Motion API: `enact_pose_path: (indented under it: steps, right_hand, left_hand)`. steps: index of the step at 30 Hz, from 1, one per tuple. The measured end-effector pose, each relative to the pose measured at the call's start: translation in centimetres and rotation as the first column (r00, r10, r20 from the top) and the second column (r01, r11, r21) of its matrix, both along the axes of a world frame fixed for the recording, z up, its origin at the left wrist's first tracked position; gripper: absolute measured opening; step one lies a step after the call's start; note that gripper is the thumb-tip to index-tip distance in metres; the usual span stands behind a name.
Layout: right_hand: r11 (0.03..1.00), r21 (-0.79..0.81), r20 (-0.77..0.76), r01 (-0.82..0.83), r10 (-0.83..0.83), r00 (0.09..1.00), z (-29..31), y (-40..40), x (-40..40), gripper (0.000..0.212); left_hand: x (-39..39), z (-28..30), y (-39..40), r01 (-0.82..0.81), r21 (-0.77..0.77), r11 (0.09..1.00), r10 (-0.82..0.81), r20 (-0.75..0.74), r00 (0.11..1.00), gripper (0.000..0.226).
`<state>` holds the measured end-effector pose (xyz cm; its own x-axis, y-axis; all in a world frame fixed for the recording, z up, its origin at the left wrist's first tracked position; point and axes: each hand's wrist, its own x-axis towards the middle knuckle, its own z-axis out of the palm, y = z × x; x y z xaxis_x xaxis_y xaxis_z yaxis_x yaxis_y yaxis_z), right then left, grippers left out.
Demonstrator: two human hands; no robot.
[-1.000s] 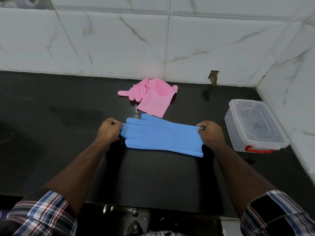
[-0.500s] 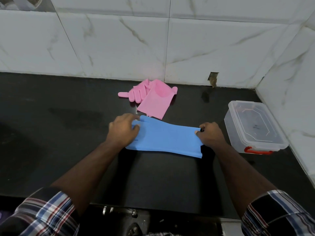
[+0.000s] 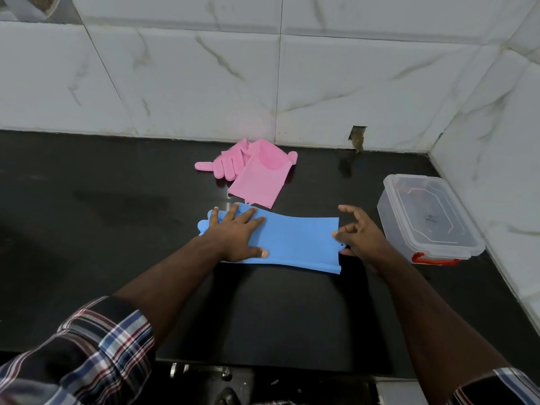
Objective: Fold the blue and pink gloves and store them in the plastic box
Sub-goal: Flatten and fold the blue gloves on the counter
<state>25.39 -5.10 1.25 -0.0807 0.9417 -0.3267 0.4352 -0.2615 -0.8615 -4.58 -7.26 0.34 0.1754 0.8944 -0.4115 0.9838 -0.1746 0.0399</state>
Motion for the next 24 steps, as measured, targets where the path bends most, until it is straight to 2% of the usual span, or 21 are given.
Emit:
enact_pose_path:
  steps: [4, 6, 9, 13, 24]
  right_hand:
    - [0.992, -0.124, -0.229, 0.012, -0.04, 0.973, 0.0, -0.7, 0.3, 0.054]
    - [0.982, -0.17, -0.276, 0.084, -0.129, 0.953, -0.3, -0.7, 0.3, 0.051]
    - [0.965, -0.212, -0.283, 0.157, -0.215, 0.935, -0.5, -0.7, 0.3, 0.045]
    - [0.968, -0.244, -0.273, 0.059, -0.127, 0.954, -0.3, -1.4, -0.1, 0.045]
    - [0.971, -0.235, -0.2, -0.052, 0.004, 0.98, 0.9, -1.8, -0.3, 0.077]
  left_hand:
    - [0.1, 0.1, 0.3, 0.016, -0.015, 1.0, -0.016, -0.024, 1.0, 0.098]
    - [0.0, 0.1, 0.5, 0.022, -0.024, 0.999, -0.022, -0.029, 0.999, 0.101]
    - [0.0, 0.0, 0.6, 0.027, -0.033, 0.999, -0.028, -0.037, 0.999, 0.103]
    - [0.1, 0.1, 0.7, 0.032, -0.051, 0.998, -0.035, -0.048, 0.998, 0.104]
    - [0.9, 1.2, 2.1, 0.045, -0.155, 0.987, -0.056, -0.063, 0.996, 0.113]
